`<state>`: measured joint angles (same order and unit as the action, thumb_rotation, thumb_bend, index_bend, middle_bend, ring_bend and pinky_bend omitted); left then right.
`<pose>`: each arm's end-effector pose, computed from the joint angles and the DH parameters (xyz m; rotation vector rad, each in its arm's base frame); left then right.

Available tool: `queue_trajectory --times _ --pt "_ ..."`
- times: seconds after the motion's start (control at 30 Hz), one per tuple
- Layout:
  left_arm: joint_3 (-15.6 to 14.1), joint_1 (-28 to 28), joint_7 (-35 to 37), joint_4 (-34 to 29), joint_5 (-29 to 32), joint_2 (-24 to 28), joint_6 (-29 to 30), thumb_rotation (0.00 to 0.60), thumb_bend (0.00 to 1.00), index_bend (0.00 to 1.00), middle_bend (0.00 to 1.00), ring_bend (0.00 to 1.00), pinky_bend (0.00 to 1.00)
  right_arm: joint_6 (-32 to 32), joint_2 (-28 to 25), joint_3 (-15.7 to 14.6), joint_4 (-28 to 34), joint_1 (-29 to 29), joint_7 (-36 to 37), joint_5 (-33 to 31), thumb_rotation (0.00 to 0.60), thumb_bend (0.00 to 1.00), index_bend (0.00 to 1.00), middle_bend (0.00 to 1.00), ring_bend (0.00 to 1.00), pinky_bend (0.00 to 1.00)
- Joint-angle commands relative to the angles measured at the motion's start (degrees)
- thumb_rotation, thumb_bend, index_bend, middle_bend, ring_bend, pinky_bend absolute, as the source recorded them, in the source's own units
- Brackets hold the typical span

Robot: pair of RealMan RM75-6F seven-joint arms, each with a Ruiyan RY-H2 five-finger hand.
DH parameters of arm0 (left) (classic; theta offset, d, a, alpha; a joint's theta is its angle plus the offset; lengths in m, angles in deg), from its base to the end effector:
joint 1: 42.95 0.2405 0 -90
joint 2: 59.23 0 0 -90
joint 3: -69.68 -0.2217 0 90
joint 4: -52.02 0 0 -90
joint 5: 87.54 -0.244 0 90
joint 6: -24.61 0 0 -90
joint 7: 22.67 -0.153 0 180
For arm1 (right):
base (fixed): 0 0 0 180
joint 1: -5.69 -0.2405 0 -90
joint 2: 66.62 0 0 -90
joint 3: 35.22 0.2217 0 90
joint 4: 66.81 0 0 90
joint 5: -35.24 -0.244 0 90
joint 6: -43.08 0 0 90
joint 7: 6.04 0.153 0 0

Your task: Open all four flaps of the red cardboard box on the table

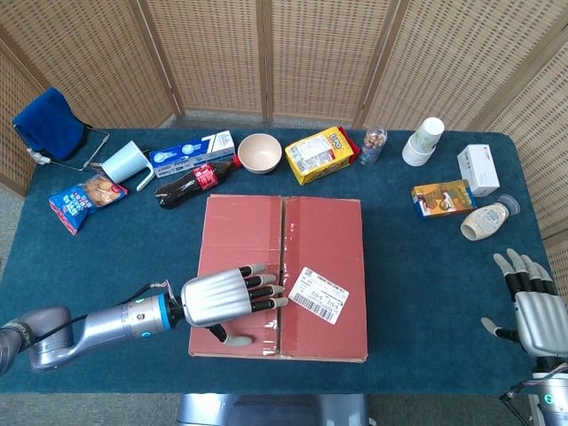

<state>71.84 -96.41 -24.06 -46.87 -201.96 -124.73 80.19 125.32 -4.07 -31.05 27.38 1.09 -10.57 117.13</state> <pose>-0.0401 0.2672 0.0042 -2.5589 -0.0515 -1.1707 -0.3010 -0.1938 0.1183 1.3632 -0.9016 0.8014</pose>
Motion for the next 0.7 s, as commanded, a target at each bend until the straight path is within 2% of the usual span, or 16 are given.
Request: queue_trajectory --times 0.03,0.2,0.7 --pt "0.1 -0.4 -0.7 -0.3 0.5 -0.1 -0.3 0.193 0.0 0.17 0.29 0.26 0.27 0.0 0.1 0.0 0.0 0.0 -0.3 0.0 0.6 0.0 0.0 0.0 0.0 0.11" --pt "1.4 -1.1 -2.6 -1.2 2.2 -0.3 -0.6 0.192 0.0 0.17 0.24 0.2 0.26 -0.1 0.2 -0.1 -0.1 0.0 -0.5 0.0 0.6 0.0 0.0 0.0 0.0 0.11" --pt "2.8 -3.5 -9.2 -3.6 5.9 -3.0 -4.5 0.19 0.0 0.17 0.24 0.21 0.26 -0.1 0.0 0.0 0.2 0.0 0.1 -0.1 0.6 0.0 0.0 0.0 0.0 0.11"
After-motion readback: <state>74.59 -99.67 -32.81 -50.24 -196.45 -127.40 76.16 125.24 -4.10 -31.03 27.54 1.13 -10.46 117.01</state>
